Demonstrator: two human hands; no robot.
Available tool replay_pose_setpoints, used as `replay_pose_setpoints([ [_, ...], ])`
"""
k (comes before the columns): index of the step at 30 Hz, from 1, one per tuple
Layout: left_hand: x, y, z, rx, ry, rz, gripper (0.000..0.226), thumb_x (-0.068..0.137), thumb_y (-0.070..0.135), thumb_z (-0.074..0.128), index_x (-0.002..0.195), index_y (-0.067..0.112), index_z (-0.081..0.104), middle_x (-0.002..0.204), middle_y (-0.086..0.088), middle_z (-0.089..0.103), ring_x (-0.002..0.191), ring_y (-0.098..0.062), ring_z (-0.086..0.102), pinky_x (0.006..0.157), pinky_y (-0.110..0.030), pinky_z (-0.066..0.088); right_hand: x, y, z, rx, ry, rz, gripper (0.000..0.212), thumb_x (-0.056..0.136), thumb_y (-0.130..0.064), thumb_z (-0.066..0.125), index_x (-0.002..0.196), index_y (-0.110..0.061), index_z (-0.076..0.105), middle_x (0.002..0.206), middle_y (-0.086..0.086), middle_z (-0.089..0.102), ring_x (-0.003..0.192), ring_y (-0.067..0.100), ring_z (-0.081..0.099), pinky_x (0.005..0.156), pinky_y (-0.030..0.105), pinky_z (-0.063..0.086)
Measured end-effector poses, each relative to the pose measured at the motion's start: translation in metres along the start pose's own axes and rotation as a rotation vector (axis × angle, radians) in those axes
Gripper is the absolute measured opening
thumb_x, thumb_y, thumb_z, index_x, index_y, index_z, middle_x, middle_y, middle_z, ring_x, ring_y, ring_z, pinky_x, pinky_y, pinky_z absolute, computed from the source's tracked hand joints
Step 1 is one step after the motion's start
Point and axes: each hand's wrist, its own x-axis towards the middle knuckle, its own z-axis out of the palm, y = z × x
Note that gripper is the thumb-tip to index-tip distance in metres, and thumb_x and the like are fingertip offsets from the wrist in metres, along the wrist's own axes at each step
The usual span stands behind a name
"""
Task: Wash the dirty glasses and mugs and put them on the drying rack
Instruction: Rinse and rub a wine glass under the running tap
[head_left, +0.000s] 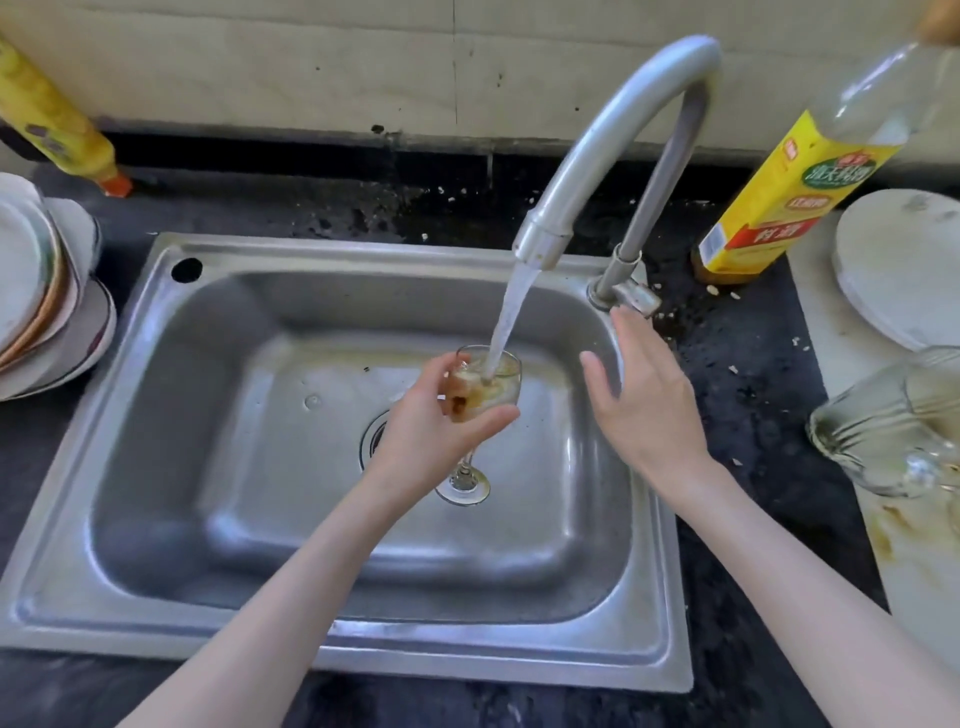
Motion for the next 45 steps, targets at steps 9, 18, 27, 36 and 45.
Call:
replay_pose_setpoints([
  [9, -0.005, -0.003, 0.009, -0.280, -0.091, -0.215, 0.047, 0.076, 0.026, 0.076, 0.115, 0.010, 0.055, 0.094, -0.004, 0.069, 0.079, -0.015, 0.069, 0.076, -0.033, 0.058, -0.038, -0.033, 0.018, 0.315, -0.117, 0.125, 0.032, 0.097, -0.022, 0.047, 0.127, -0.013, 0.053, 0.125, 0.001, 0.052, 0.111, 0.010, 0.052, 0.102, 0.023, 0.038],
  [18, -0.009, -0.015, 0.012, -0.312, -0.105, -0.585, 0.049, 0.075, 0.056, 0.065, 0.099, 0.013, 0.067, 0.086, -0.002, 0.070, 0.078, -0.016, 0.061, 0.067, -0.025, 0.048, -0.047, -0.054, 0.026, 0.952, -0.601, 0.776, 0.023, 0.098, -0.027, 0.048, 0.112, -0.010, 0.052, 0.088, 0.007, 0.063, 0.058, 0.018, 0.060, 0.048, 0.022, 0.051],
  [27, -0.011, -0.032, 0.005, -0.469, -0.076, -0.611, 0.037, 0.094, 0.048, 0.043, 0.088, 0.018, 0.065, 0.076, -0.002, 0.068, 0.077, -0.016, 0.057, 0.067, -0.025, 0.044, -0.038, -0.049, 0.038, 1.046, -0.747, 0.850, 0.021, 0.097, -0.025, 0.051, 0.104, -0.006, 0.059, 0.084, 0.007, 0.061, 0.056, 0.015, 0.061, 0.055, 0.025, 0.054],
  [36, -0.013, -0.024, 0.000, -0.232, -0.052, -0.126, 0.046, 0.098, 0.023, 0.043, 0.143, 0.026, 0.030, 0.122, 0.003, 0.058, 0.104, -0.007, 0.058, 0.093, -0.024, 0.043, -0.016, -0.062, 0.040, 1.263, -0.653, 0.820, 0.036, 0.097, -0.041, 0.043, 0.079, -0.020, 0.065, 0.070, 0.000, 0.068, 0.060, 0.018, 0.063, 0.060, 0.029, 0.044],
  [45, -0.015, -0.010, 0.004, -0.153, -0.191, -0.002, 0.076, 0.095, 0.013, 0.049, 0.148, 0.025, -0.002, 0.094, 0.028, 0.051, 0.063, 0.011, 0.056, 0.060, -0.006, 0.046, -0.025, -0.058, 0.055, 1.429, -0.761, 0.790, 0.069, 0.093, -0.066, 0.016, 0.095, -0.021, 0.069, 0.069, 0.004, 0.051, 0.047, 0.011, 0.038, 0.048, 0.025, 0.024],
])
